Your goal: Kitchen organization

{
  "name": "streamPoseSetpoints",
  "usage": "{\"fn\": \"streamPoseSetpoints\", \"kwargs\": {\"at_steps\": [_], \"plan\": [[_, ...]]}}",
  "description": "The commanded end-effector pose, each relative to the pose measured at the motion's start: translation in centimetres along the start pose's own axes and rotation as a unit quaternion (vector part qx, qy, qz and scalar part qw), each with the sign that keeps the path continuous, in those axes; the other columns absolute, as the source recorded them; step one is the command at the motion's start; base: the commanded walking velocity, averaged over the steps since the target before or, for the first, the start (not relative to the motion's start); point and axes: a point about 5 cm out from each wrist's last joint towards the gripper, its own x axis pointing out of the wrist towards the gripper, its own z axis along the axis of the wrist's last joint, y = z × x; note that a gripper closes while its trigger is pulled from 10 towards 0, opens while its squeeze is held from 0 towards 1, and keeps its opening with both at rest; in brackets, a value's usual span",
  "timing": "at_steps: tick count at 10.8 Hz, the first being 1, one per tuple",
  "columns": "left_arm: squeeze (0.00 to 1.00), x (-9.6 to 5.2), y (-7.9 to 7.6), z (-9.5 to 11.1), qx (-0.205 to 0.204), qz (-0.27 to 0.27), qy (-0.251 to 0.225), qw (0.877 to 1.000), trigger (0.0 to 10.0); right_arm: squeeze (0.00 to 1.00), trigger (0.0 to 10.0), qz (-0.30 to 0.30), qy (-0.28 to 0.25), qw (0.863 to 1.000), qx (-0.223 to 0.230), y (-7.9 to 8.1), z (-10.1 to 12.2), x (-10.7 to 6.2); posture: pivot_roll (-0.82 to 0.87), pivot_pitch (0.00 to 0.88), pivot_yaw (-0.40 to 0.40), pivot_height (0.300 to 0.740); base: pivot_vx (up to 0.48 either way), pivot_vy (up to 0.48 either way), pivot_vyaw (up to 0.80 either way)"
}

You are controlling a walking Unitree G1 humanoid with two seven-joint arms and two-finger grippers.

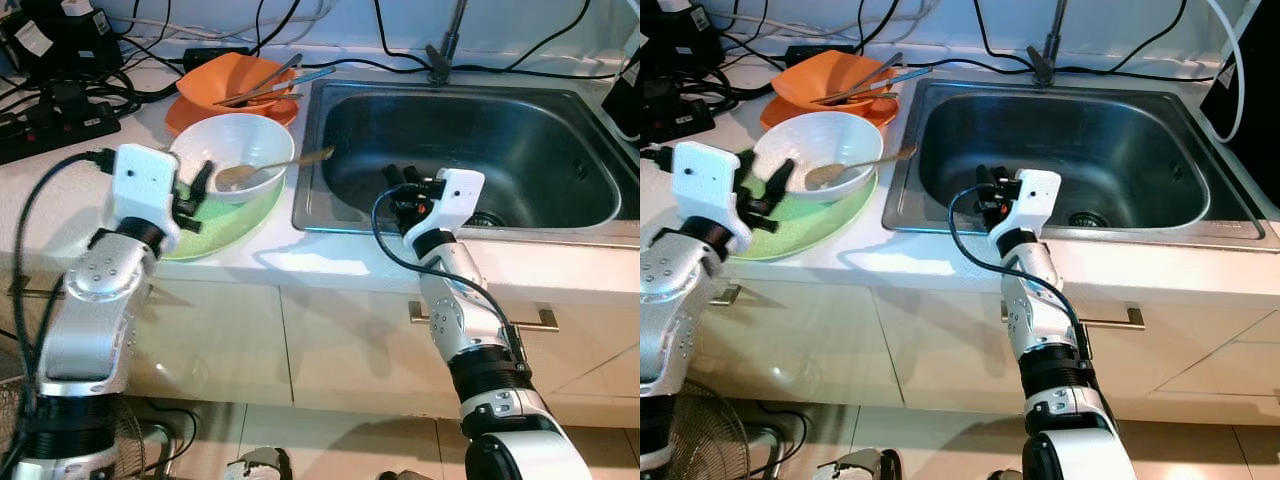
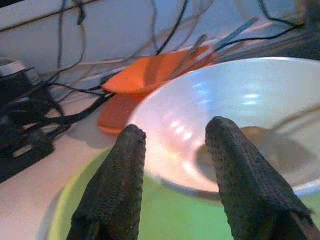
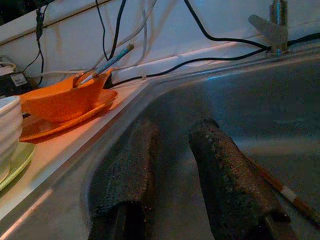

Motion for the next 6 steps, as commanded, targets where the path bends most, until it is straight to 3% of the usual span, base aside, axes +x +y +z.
{"fn": "streamPoseSetpoints", "kwargs": {"at_steps": [1,3,4,6], "plan": [[0.00,0.1,1.1,0.5,0.016,0.030,-0.013,0.999,10.0,0.00,10.0,-0.001,-0.014,1.000,-0.003,0.0,0.7,0.3,0.15,0.067,0.034,0.740,0.000,0.000,0.00],[0.00,0.6,1.6,4.3,0.043,0.057,-0.105,0.992,10.0,0.00,10.0,-0.003,-0.015,1.000,-0.003,-0.1,0.7,0.4,0.15,0.065,0.036,0.740,0.000,0.000,0.00],[0.00,1.0,-0.6,7.1,0.115,0.011,-0.171,0.979,10.0,0.00,10.0,-0.006,-0.016,1.000,-0.002,-0.1,0.7,0.4,0.15,0.065,0.034,0.740,0.000,0.000,0.00],[0.00,1.0,-3.4,8.1,0.220,-0.056,-0.218,0.949,10.0,0.00,10.0,-0.011,-0.017,1.000,-0.002,-0.3,0.8,0.5,0.15,0.064,0.037,0.740,0.000,0.000,0.00]]}}
